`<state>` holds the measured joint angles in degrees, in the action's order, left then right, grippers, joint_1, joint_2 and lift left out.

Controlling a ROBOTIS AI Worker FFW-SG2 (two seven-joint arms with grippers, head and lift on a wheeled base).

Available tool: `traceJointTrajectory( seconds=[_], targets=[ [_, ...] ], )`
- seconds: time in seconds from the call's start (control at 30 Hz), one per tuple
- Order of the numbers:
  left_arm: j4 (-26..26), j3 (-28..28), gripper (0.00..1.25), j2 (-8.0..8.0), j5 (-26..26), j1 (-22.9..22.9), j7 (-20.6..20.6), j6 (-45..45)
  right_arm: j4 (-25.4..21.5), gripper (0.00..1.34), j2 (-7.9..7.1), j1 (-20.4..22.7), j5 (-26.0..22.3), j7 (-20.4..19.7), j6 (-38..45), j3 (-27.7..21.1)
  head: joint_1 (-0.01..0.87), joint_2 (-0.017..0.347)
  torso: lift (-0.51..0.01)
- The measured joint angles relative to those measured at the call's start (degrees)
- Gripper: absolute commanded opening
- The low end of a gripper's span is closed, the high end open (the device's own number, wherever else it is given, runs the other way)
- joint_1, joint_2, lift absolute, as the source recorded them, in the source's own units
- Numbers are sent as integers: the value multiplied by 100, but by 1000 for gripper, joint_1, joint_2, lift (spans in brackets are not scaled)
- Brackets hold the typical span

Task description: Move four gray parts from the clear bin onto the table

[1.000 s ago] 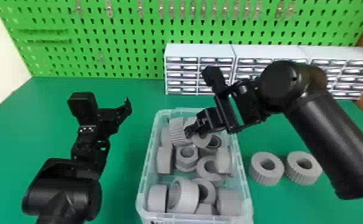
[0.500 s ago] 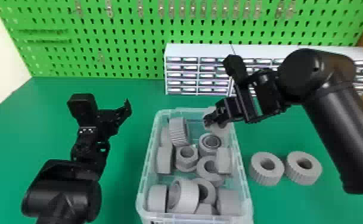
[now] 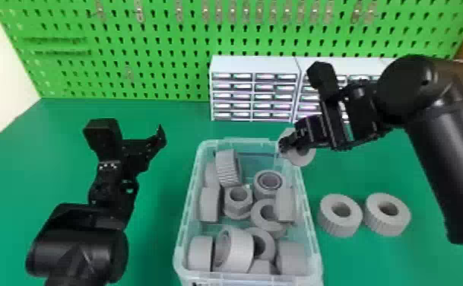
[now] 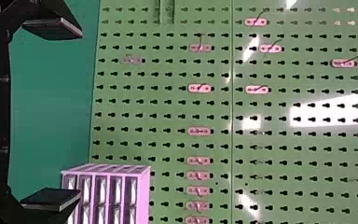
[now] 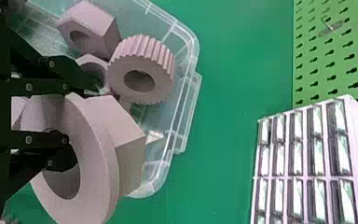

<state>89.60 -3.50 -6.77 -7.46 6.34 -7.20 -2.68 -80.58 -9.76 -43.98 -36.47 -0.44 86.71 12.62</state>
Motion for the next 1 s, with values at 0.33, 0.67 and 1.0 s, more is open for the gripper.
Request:
traceJointTrajectory(
  seconds=[0.33, 0.67, 1.0],
  targets=[
    [5, -87, 1157, 1, -1, -6, 0, 13, -2, 333, 0, 76, 352, 0, -43, -325, 693, 72, -52],
    [-1, -149, 1157, 9, 23, -31, 0, 22, 16, 333, -78, 201, 803, 0, -33, -759, 693, 72, -52],
    [-4, -87, 1157, 9, 10, -45, 0, 106, 6, 333, -141, 369, 945, 0, -4, -1236, 693, 72, -52]
  ],
)
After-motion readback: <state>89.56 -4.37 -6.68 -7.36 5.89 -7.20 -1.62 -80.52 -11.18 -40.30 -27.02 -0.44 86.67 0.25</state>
